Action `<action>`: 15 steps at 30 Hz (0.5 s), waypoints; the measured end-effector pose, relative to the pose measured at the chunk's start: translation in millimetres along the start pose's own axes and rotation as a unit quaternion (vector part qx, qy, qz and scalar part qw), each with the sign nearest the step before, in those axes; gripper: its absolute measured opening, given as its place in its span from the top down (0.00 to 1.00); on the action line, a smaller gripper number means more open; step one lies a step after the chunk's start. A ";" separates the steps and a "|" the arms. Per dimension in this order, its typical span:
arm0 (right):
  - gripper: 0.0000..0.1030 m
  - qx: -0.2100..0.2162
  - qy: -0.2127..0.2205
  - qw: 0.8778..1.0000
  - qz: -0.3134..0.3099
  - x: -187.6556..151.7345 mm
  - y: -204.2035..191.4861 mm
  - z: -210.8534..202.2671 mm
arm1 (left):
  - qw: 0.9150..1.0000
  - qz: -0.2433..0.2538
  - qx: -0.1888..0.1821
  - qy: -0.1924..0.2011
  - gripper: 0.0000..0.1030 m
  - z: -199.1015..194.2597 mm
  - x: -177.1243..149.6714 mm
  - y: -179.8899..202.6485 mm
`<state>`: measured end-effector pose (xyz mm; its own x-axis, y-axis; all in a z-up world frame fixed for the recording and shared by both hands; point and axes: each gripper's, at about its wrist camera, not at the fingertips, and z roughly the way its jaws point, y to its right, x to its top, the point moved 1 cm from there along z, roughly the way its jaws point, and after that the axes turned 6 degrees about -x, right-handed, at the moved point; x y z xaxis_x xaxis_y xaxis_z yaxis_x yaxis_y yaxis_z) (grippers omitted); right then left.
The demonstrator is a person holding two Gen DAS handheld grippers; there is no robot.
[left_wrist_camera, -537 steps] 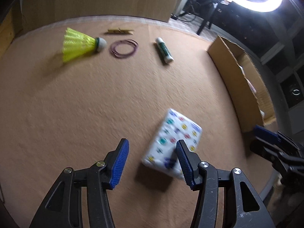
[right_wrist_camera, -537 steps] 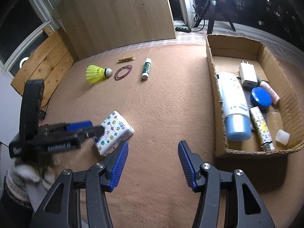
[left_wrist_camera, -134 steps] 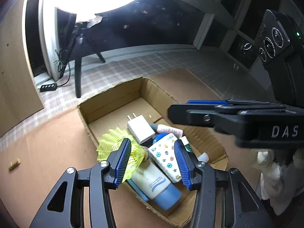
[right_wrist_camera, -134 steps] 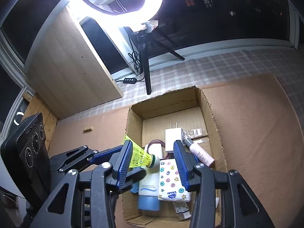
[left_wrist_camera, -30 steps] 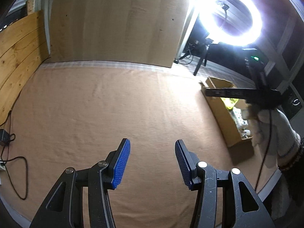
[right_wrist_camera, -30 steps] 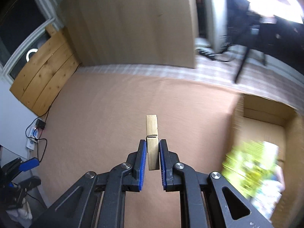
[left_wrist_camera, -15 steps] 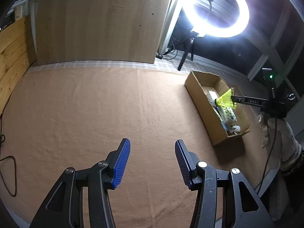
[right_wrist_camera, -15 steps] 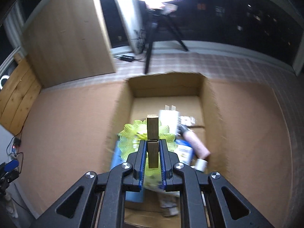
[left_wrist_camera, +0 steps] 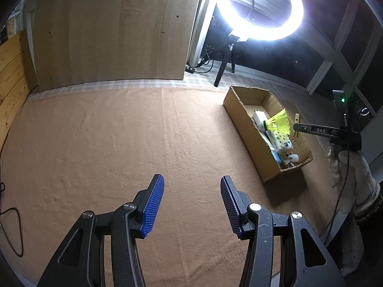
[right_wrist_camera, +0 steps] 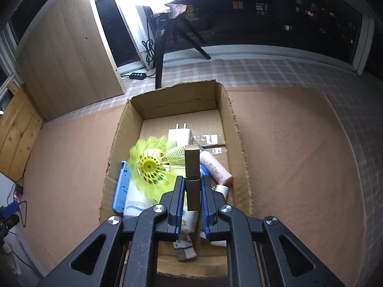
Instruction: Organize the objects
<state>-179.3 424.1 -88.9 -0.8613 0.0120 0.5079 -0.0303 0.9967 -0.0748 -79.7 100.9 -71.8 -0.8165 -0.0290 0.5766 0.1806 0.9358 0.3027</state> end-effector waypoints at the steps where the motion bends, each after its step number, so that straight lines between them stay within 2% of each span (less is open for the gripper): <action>1: 0.88 -0.002 0.000 1.000 0.003 -1.0 1.5 -0.5 | 1.000 0.000 -0.001 0.000 0.49 0.0 0.0 0.4; 5: 0.85 -0.003 0.001 1.000 0.015 -4.4 6.6 -4.9 | 1.000 0.005 -0.006 -0.002 0.49 3.6 1.9 5.3; 7: 0.74 -0.006 0.006 1.000 0.019 -5.4 7.5 -9.2 | 1.000 0.009 -0.008 -0.002 0.49 5.2 2.6 7.5; 9: 0.69 -0.005 0.011 1.000 0.023 -6.7 7.9 -15.6 | 1.000 0.012 -0.010 -0.003 0.49 5.6 3.3 9.2; 12: 0.68 0.000 0.014 1.000 0.026 -8.6 5.8 -24.0 | 1.000 0.017 -0.009 -0.004 0.49 6.6 4.0 11.4; 15: 0.59 0.004 0.019 1.000 0.024 -12.1 -0.8 -32.4 | 1.000 0.018 -0.009 -0.004 0.49 5.2 4.8 11.3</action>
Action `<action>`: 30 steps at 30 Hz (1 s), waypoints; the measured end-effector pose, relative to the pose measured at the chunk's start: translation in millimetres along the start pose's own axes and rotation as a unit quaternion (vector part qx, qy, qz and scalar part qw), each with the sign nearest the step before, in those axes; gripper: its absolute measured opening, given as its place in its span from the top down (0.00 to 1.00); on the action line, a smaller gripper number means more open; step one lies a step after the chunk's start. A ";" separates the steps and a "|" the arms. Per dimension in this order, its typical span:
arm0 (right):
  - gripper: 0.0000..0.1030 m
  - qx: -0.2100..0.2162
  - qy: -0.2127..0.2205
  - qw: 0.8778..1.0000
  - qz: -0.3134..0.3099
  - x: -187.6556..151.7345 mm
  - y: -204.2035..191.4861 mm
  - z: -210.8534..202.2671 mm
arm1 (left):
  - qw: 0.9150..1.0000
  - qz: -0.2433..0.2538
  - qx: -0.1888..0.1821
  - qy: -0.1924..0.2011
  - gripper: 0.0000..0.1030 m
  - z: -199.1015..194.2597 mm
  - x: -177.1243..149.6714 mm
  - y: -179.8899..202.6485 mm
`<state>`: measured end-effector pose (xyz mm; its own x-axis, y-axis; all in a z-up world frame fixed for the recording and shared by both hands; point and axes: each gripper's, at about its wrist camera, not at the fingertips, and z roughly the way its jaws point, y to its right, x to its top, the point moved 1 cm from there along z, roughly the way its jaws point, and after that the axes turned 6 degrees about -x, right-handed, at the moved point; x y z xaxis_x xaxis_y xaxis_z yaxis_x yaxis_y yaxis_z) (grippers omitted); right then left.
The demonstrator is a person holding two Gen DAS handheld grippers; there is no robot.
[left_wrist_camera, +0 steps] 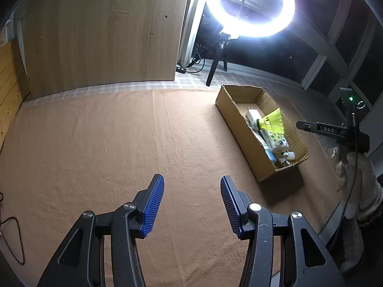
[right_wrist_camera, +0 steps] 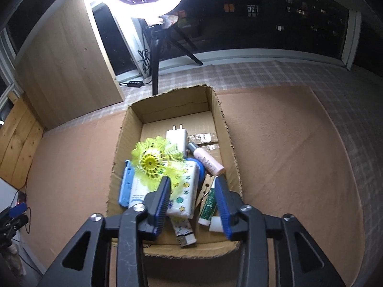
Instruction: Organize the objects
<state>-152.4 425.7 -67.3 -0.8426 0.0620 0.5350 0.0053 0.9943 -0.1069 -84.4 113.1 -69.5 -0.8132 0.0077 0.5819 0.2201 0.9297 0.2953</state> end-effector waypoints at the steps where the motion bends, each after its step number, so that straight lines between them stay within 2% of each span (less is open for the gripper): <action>1: 0.57 0.002 0.002 1.000 -0.001 -1.1 -2.7 -2.2 | 1.000 0.000 0.000 0.000 0.49 -0.4 0.4 0.0; 7: 0.53 0.012 0.008 1.000 -0.007 -12.6 -24.0 -18.1 | 1.000 0.004 0.009 0.006 0.45 -6.1 2.2 -2.7; 13: 0.44 0.015 0.011 0.999 -0.034 -26.9 -57.6 -32.4 | 1.000 0.001 0.021 0.018 0.41 -17.0 6.0 -10.9; 16: 0.41 0.012 0.013 0.999 -0.050 -35.4 -77.6 -38.8 | 0.999 0.002 0.026 0.020 0.35 -20.0 6.7 -13.8; 22: 0.37 -0.004 0.029 0.997 -0.070 -50.0 -111.9 -51.1 | 0.999 0.007 0.040 0.023 0.32 -25.2 2.5 -19.4; 26: 0.32 -0.030 0.049 0.995 -0.087 -58.4 -137.8 -58.7 | 0.999 0.008 0.048 0.023 0.31 -28.5 1.7 -24.4; 27: 0.29 -0.032 0.052 0.994 -0.091 -61.0 -144.9 -59.3 | 0.998 0.009 0.049 0.023 0.30 -29.0 1.5 -25.3; 30: 0.28 -0.025 0.052 0.994 -0.087 -65.8 -158.6 -56.4 | 0.998 0.012 0.057 0.022 0.27 -29.5 0.5 -28.4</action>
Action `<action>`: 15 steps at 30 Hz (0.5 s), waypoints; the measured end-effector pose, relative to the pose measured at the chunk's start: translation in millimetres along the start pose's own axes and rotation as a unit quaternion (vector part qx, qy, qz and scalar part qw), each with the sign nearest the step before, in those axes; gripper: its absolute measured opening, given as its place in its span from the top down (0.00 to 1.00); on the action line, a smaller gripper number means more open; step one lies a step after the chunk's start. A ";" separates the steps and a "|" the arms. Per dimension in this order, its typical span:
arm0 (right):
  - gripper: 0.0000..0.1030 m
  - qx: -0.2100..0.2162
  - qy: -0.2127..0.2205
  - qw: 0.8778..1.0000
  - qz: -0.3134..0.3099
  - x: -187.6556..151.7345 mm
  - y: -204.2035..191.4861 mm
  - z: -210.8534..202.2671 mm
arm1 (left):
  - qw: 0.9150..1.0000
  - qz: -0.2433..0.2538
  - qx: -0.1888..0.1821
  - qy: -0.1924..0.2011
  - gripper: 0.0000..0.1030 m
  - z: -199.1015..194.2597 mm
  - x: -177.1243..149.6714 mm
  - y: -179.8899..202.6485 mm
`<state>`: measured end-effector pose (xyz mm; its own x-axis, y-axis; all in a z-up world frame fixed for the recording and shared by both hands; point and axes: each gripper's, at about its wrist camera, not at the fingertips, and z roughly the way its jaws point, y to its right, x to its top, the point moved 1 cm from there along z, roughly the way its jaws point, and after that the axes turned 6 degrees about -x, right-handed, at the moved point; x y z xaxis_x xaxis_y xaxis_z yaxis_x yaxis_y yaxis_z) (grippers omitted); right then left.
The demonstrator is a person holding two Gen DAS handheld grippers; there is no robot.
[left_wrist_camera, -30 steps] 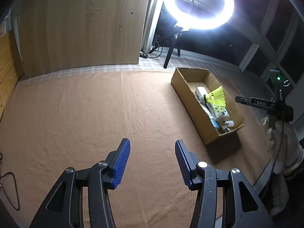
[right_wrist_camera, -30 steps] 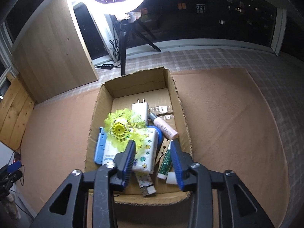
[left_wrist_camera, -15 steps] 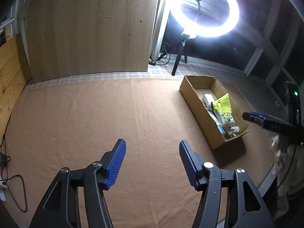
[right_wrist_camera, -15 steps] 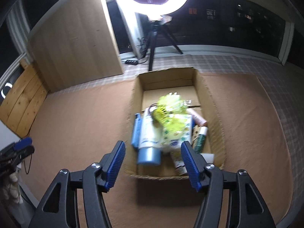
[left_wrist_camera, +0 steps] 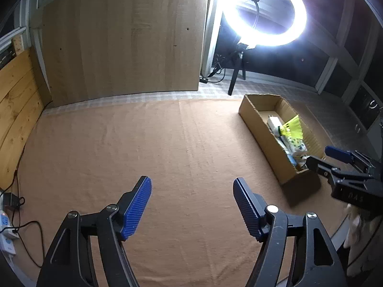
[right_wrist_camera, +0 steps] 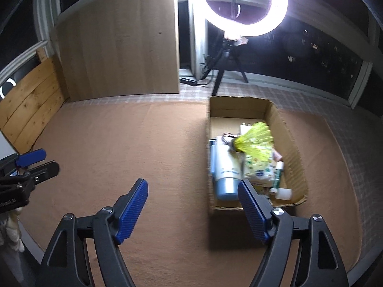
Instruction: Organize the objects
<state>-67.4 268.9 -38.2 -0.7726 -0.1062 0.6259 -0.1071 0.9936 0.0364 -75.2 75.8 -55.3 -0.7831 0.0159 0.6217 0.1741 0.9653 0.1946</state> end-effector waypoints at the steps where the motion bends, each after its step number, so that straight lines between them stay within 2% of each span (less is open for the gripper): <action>1: 0.28 0.004 -0.002 1.000 0.003 -1.1 -4.9 1.4 | 1.000 -0.001 0.004 -0.001 0.27 0.2 -0.5 -1.5; 8: 0.28 0.011 -0.003 1.000 -0.004 -5.6 -31.5 6.8 | 1.000 -0.002 0.021 -0.013 0.24 5.9 -7.4 -10.3; 15: 0.28 -0.004 0.008 1.000 0.010 -5.5 -35.4 5.6 | 0.999 -0.012 0.036 -0.023 0.23 9.6 -17.6 -20.1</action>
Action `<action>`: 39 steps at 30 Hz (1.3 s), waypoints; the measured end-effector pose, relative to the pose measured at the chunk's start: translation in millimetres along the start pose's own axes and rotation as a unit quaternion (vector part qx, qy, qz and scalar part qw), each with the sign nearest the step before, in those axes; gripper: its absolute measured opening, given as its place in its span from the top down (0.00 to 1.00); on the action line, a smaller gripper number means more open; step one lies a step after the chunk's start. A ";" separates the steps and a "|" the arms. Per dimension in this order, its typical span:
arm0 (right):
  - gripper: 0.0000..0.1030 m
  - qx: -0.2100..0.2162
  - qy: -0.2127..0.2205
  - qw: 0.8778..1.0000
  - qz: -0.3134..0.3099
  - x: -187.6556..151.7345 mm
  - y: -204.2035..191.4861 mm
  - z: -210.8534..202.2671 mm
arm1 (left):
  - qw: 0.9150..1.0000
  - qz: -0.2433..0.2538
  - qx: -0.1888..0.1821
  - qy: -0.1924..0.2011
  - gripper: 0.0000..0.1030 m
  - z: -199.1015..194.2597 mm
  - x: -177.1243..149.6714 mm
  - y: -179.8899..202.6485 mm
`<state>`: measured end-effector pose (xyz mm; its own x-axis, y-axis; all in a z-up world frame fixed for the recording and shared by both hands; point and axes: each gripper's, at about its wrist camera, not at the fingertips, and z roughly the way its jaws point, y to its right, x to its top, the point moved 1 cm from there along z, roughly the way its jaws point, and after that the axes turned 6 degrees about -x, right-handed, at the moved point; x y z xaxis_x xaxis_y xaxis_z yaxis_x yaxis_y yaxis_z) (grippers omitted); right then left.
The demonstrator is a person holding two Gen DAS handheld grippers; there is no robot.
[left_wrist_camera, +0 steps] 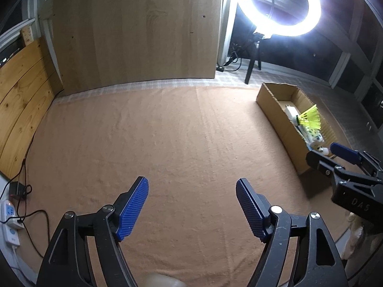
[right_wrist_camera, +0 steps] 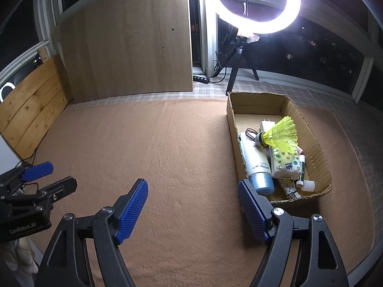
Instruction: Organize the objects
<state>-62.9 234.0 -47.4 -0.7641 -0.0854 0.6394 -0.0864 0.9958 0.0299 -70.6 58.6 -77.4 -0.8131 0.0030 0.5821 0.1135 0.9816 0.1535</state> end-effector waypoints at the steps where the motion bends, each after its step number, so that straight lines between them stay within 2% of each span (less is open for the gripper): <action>1: 0.28 0.000 0.002 1.000 -0.001 0.6 -0.3 -0.2 | 1.000 -0.002 0.002 0.001 0.22 -0.1 -0.5 -1.9; 14: 0.28 -0.002 0.001 1.000 -0.003 0.1 -4.4 -4.6 | 1.000 -0.017 0.013 0.006 0.22 -1.1 -2.0 -14.8; 22: 0.28 -0.006 -0.003 1.000 -0.004 1.0 -4.1 -2.4 | 1.000 -0.021 0.013 0.008 0.17 -1.2 -0.4 -16.4; 39: 0.27 -0.010 -0.011 1.000 -0.003 1.6 -4.4 4.9 | 1.000 -0.022 0.012 0.002 0.16 3.6 0.1 -15.6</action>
<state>-66.9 229.4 -50.3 -0.7776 -0.0920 0.6220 -0.0788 0.9957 0.0488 -74.5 44.0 -82.6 -0.8144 -0.0407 0.5788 0.0644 0.9850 0.1599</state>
